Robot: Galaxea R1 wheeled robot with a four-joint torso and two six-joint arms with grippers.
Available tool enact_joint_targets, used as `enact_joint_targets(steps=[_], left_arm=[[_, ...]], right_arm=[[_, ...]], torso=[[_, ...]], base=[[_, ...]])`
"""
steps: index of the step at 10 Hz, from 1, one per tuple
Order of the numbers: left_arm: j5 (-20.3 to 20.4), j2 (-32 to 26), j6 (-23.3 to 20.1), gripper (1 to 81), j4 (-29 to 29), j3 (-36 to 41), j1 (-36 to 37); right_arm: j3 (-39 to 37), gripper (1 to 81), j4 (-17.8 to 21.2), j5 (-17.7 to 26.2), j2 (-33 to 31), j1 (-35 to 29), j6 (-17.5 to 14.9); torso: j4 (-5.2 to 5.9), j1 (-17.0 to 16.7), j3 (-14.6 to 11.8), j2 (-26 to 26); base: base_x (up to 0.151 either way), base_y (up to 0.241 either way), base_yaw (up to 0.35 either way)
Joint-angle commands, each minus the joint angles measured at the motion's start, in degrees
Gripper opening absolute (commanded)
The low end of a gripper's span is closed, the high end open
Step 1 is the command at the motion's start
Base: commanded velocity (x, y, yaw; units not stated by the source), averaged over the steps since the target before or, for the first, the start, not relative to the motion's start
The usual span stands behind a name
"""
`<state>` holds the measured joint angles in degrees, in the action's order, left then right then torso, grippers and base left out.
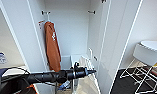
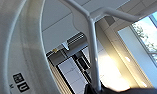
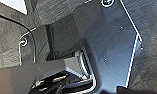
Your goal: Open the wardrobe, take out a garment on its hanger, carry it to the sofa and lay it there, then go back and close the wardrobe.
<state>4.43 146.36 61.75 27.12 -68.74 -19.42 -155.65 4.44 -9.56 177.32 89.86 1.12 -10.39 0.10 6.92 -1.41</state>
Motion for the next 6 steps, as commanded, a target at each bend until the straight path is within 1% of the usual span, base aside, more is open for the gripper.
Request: enact_joint_targets(steps=[1, 5, 6], left_arm=[[3.05, -1.06, -0.66, 1.0, 2.85, 3.44, 7.24], [3.57, -3.43, -0.40, 1.0, 2.76, 4.05, 6.62], [3.92, -3.79, -0.22, 1.0, 2.68, 4.05, 6.54]], right_arm=[[0.45, 81.1, 0.22, 2.97, 0.25, -1.83, 0.02], [0.45, 81.1, 0.22, 2.88, 0.25, -1.65, -0.07], [0.45, 81.1, 0.22, 1.92, 0.25, -1.56, 0.02]], torso=[[0.00, 0.00, 0.00, 0.00], [0.00, 0.00, 0.00, -0.02], [0.00, -0.02, 0.00, 0.00]], base=[[0.000, 0.000, 0.000], [0.000, 0.000, 0.000], [0.000, 0.000, 0.000]])
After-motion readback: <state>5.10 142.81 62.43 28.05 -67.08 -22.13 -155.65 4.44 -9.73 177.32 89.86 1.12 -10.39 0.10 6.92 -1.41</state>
